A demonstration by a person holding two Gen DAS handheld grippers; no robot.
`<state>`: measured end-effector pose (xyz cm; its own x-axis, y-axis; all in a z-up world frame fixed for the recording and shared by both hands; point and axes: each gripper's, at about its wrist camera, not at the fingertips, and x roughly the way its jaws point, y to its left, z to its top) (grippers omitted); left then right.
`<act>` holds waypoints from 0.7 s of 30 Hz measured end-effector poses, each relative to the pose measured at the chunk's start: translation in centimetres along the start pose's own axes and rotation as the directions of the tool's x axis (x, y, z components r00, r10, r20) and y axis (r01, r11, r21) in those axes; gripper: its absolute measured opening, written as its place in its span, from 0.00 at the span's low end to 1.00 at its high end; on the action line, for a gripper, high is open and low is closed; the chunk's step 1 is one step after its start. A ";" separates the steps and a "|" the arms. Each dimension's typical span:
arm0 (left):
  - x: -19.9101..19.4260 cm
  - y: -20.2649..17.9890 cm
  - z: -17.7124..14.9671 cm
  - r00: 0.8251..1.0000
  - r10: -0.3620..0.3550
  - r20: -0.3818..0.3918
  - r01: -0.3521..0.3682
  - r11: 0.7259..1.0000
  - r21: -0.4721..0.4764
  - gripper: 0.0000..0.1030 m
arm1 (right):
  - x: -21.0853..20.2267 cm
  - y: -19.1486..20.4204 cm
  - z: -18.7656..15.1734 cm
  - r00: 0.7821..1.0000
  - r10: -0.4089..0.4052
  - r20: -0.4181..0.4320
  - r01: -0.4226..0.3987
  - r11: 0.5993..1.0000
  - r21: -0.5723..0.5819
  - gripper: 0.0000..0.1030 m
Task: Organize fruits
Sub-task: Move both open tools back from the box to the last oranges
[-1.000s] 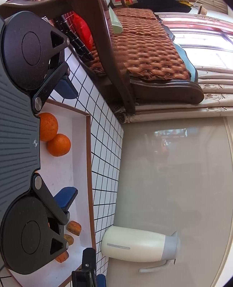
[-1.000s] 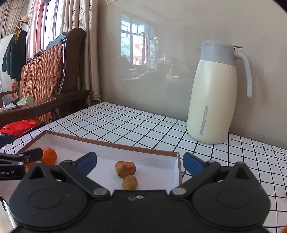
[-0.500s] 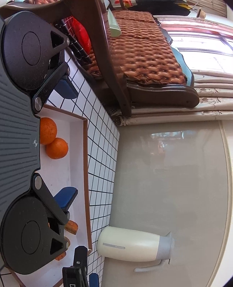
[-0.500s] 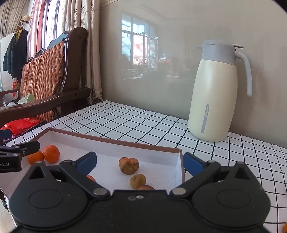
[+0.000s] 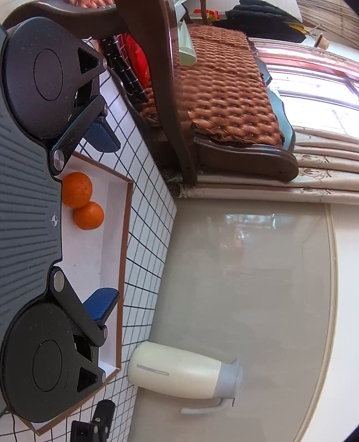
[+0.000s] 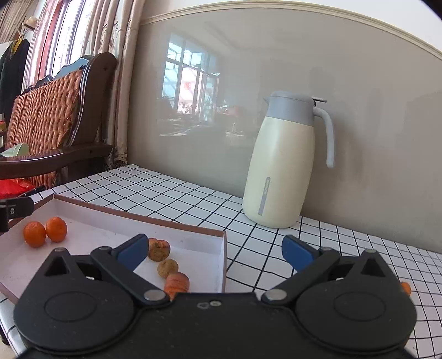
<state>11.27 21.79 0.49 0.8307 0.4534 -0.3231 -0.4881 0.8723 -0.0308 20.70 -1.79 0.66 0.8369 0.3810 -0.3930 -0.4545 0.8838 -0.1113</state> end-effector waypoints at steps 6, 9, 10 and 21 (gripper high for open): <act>-0.7 -4.1 -0.4 0.997 -0.079 0.015 0.078 0.995 0.069 1.00 | -1.2 -2.6 -1.4 0.997 -0.069 -0.047 0.069 0.998 -0.003 0.94; -1.2 -6.2 -0.4 0.989 -0.144 0.022 0.142 0.986 0.087 1.00 | -1.3 -4.3 -2.3 0.987 -0.144 -0.067 0.143 0.989 -0.021 0.94; -1.3 -7.0 -0.4 0.987 -0.156 0.025 0.153 0.983 0.103 1.00 | -1.3 -5.0 -2.7 0.981 -0.180 -0.076 0.178 0.984 -0.030 0.94; -2.3 -14.8 -1.3 0.943 -0.331 -0.025 0.329 0.924 0.195 1.00 | -2.4 -12.3 -5.9 0.951 -0.257 -0.172 0.265 0.964 0.024 0.94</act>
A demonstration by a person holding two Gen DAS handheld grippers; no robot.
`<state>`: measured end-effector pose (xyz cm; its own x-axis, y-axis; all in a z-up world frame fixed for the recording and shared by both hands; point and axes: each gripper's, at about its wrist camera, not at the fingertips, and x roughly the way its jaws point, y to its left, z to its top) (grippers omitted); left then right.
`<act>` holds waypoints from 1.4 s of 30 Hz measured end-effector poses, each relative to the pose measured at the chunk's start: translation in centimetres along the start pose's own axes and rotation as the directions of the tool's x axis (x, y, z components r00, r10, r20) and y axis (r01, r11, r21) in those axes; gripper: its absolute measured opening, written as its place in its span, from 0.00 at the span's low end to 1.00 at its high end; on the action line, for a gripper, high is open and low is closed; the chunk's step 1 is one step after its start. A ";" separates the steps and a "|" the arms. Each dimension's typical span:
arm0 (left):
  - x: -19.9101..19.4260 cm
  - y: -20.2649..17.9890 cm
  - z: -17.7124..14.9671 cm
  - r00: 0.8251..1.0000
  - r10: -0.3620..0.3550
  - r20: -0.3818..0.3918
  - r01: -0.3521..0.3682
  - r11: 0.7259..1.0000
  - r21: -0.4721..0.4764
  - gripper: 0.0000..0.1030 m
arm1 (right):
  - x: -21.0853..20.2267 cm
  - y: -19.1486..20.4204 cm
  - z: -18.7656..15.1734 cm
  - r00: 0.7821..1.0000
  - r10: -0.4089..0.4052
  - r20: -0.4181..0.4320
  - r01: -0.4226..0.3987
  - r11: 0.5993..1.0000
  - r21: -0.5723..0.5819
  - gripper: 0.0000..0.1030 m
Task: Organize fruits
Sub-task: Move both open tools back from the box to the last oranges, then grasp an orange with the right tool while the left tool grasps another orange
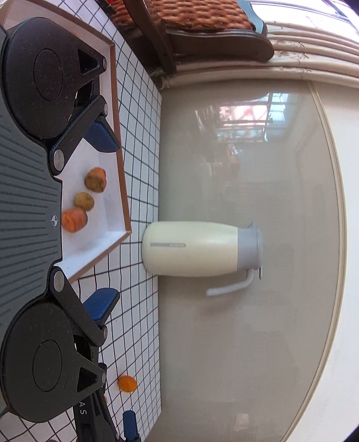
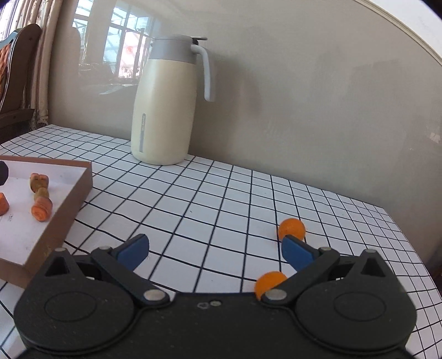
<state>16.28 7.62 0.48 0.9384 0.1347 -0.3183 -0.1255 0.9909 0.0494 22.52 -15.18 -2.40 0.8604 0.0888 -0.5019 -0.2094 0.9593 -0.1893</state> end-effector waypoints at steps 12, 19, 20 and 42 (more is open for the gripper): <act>1.5 -4.8 -0.1 0.997 -0.076 -0.034 0.077 0.996 0.051 1.00 | 2.6 -4.3 -2.3 0.988 0.027 -0.152 -0.013 0.995 0.095 0.59; 2.7 -6.4 0.1 0.993 -0.107 -0.046 0.109 0.992 0.058 1.00 | 3.2 -5.7 -3.1 0.984 0.039 -0.175 -0.019 0.993 0.115 0.37; 2.8 -6.7 0.1 0.993 -0.112 -0.047 0.115 0.992 0.058 1.00 | 3.2 -6.0 -3.2 0.984 0.033 -0.173 -0.013 0.993 0.115 0.35; 7.5 -19.5 -0.7 0.941 -0.290 -0.176 0.319 0.933 0.166 1.00 | 0.2 -13.0 -6.3 0.989 0.025 -0.145 0.000 0.986 0.165 0.27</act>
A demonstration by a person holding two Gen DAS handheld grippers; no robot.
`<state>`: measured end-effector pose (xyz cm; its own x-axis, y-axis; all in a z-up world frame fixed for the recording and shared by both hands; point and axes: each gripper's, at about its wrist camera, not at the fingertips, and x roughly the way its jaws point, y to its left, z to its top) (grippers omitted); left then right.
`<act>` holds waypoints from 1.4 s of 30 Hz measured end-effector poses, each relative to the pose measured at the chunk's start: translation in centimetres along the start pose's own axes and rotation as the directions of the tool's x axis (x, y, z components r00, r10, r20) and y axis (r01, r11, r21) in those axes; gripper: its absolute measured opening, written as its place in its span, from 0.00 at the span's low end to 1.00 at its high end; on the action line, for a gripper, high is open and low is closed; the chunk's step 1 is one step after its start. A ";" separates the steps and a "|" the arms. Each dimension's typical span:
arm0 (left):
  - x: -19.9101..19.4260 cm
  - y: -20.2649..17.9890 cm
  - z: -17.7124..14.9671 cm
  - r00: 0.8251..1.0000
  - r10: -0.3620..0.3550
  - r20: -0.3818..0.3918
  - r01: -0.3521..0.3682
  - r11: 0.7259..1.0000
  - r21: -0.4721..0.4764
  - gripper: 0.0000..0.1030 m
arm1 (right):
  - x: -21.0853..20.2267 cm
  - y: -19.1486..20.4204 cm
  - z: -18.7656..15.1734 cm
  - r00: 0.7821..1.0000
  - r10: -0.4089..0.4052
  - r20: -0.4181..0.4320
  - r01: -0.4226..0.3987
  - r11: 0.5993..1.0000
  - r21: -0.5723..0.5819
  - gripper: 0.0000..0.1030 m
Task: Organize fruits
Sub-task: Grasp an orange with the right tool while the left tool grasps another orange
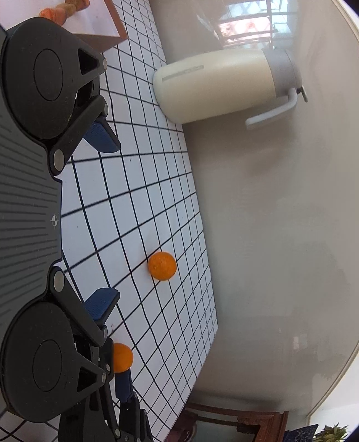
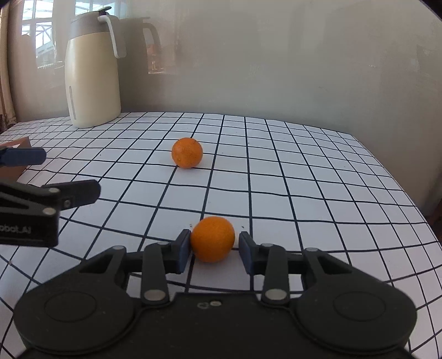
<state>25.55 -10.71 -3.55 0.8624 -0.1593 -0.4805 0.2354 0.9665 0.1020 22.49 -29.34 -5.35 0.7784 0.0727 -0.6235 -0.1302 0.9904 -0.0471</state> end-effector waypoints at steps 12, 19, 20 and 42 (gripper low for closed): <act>2.9 -3.8 0.8 1.000 -0.011 -0.013 0.012 0.999 0.043 1.00 | 0.6 -2.6 0.5 0.999 -0.032 0.008 0.031 0.999 0.021 0.23; 8.4 -5.7 2.7 0.994 -0.019 -0.107 0.027 0.997 0.071 1.00 | 1.9 -4.5 1.3 0.999 -0.053 0.006 0.053 0.998 0.034 0.24; 9.3 -5.9 2.9 0.991 -0.016 -0.131 0.027 0.997 0.077 1.00 | 2.0 -4.7 1.3 0.999 -0.050 0.006 0.050 0.998 0.039 0.24; 7.7 -7.4 2.8 0.992 -0.090 -0.094 0.097 0.993 0.074 0.36 | 1.1 -4.9 0.7 0.997 -0.072 -0.007 0.072 0.995 0.074 0.23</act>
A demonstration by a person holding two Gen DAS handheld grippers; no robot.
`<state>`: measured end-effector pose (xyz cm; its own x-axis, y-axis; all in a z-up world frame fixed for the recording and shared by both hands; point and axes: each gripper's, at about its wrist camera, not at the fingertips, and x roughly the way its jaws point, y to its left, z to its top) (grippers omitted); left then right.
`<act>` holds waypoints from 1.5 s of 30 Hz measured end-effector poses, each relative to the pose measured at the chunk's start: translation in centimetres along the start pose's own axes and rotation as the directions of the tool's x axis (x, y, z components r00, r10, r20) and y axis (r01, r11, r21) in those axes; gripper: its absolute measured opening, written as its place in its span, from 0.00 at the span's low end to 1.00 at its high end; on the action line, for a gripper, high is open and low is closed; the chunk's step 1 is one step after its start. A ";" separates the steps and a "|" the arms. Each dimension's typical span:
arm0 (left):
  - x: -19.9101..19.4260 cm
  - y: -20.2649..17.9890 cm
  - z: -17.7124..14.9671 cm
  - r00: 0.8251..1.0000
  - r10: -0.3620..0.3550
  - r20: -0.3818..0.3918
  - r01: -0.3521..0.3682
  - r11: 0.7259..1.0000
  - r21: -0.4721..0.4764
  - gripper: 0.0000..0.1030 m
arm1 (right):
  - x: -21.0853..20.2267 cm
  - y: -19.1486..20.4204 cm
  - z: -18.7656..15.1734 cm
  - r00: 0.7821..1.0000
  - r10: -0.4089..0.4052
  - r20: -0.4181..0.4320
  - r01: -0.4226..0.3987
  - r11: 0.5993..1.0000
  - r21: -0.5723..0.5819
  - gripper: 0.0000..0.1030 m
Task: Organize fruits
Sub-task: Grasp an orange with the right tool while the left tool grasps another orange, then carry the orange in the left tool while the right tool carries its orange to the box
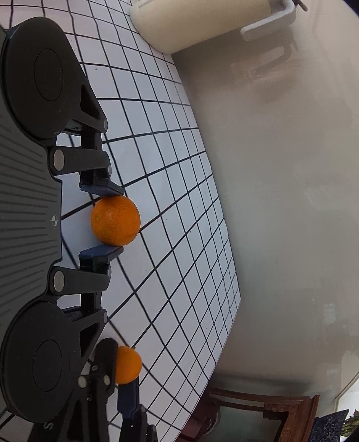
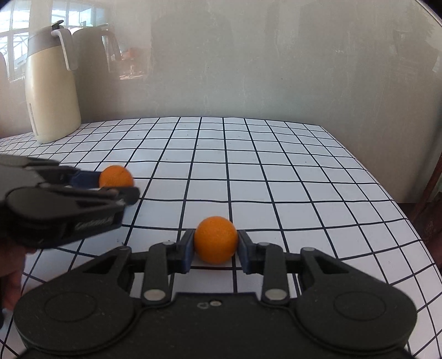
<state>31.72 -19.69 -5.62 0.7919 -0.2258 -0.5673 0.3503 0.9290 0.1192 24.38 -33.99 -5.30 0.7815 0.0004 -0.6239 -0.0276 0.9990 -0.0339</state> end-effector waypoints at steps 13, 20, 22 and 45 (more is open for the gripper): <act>-6.6 1.5 -4.4 0.998 0.056 0.010 -0.055 0.997 -0.050 0.36 | -1.9 1.5 -1.0 1.000 0.012 -0.024 -0.012 1.000 -0.010 0.23; -10.3 2.3 -6.0 0.995 0.090 0.032 -0.087 0.993 -0.078 0.36 | -4.8 3.5 -1.4 0.999 0.049 -0.002 -0.049 0.998 -0.038 0.23; -11.9 2.9 -6.3 0.993 0.104 0.050 -0.099 0.991 -0.087 0.36 | -6.1 4.4 -1.3 0.998 0.065 0.023 -0.064 0.997 -0.053 0.23; -25.9 9.7 -12.4 0.952 0.284 0.112 -0.256 0.942 -0.215 0.36 | -15.0 16.8 -2.4 0.930 0.339 0.139 -0.297 0.920 -0.256 0.23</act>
<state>8.37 -1.23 0.10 0.9095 0.0164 -0.4153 0.0195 0.9964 0.0821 10.75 -17.27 1.64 0.8045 0.3455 -0.4830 -0.4174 0.9076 -0.0460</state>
